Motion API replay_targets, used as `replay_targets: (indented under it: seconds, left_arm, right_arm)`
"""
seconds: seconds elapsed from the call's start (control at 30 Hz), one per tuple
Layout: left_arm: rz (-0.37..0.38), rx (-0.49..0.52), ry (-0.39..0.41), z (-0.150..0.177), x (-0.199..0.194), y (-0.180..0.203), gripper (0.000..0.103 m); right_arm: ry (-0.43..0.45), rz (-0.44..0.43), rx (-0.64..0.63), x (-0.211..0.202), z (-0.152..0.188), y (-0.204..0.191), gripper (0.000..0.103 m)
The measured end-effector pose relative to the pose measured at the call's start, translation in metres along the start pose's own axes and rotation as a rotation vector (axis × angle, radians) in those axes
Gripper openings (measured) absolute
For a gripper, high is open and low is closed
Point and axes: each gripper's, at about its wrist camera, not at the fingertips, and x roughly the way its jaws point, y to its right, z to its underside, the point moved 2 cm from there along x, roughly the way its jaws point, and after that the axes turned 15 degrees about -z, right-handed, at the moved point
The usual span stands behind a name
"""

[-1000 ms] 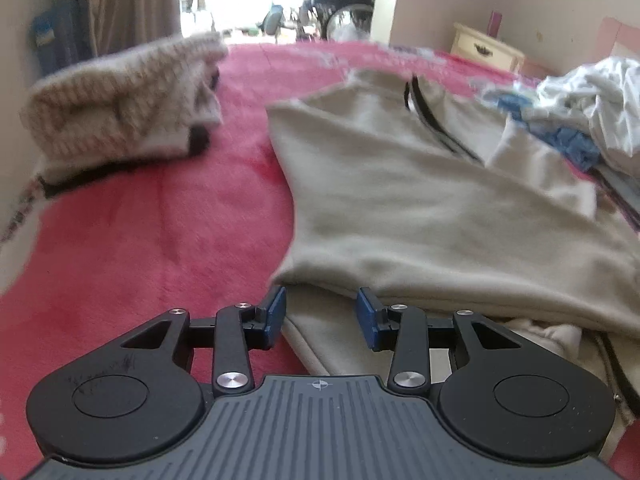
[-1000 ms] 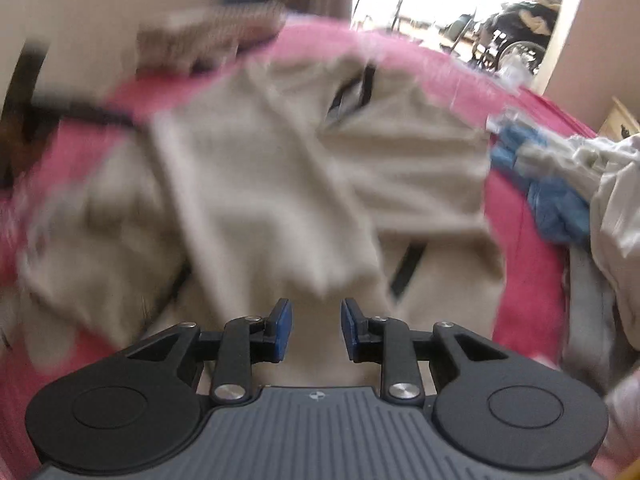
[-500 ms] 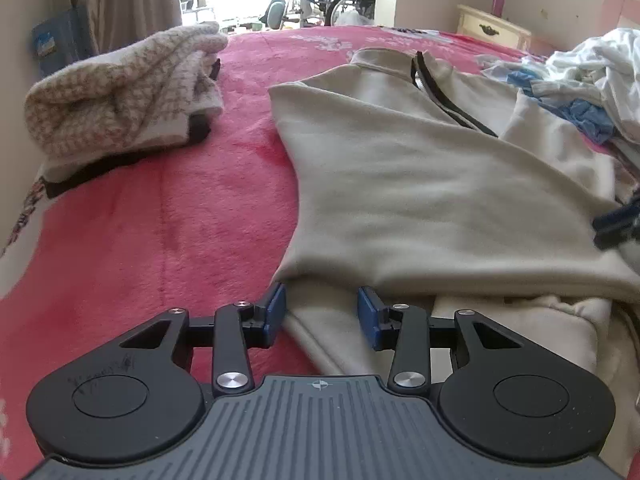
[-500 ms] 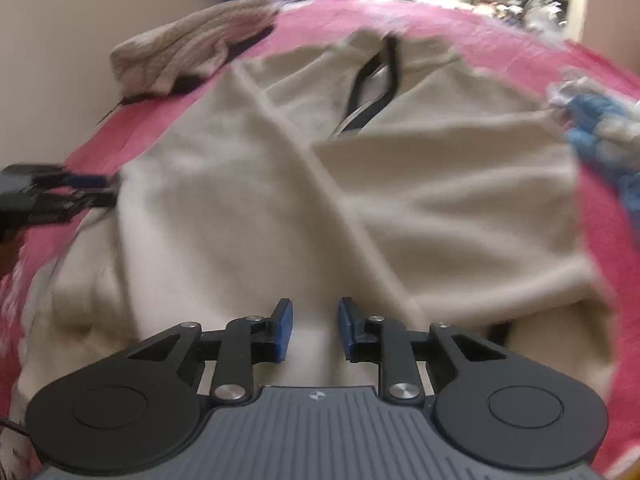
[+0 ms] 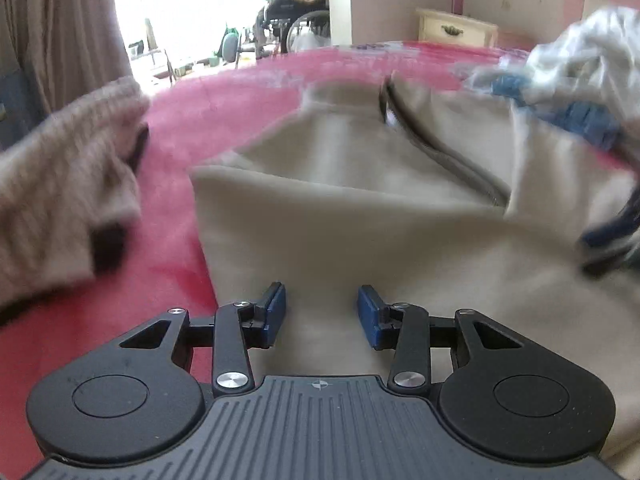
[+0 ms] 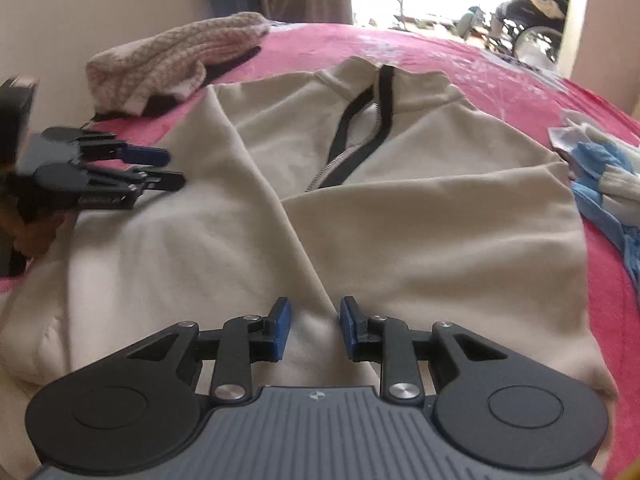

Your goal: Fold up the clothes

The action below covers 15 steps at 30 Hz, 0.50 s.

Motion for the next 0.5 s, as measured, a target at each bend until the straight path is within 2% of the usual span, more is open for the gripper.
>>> replay_targets:
  seconds: [0.17,0.27,0.37,0.43,0.5]
  left_arm:
    - [0.006,0.006,0.041,-0.016,-0.016,-0.005,0.040]
    - [-0.002,0.008,0.071,-0.036,-0.010,-0.005,0.040]
    - [-0.035,-0.015,0.025,-0.047,0.029,-0.006,0.041]
    - [-0.049,-0.041,-0.016,-0.052,0.057,-0.008,0.041]
    - [-0.029,-0.107,-0.018,-0.052,0.067,-0.016,0.041]
  right_arm:
    - [0.099,-0.023,0.001,-0.018,-0.018,0.000,0.028]
    - [0.096,-0.031,-0.010,-0.005,-0.019,0.000,0.028]
    - [0.039,-0.026,0.007,0.023,-0.008,0.008,0.028]
    - [0.064,-0.042,0.020,0.025,-0.004,0.013,0.029]
    - [0.083,-0.049,0.037,0.021,-0.004,0.015,0.028]
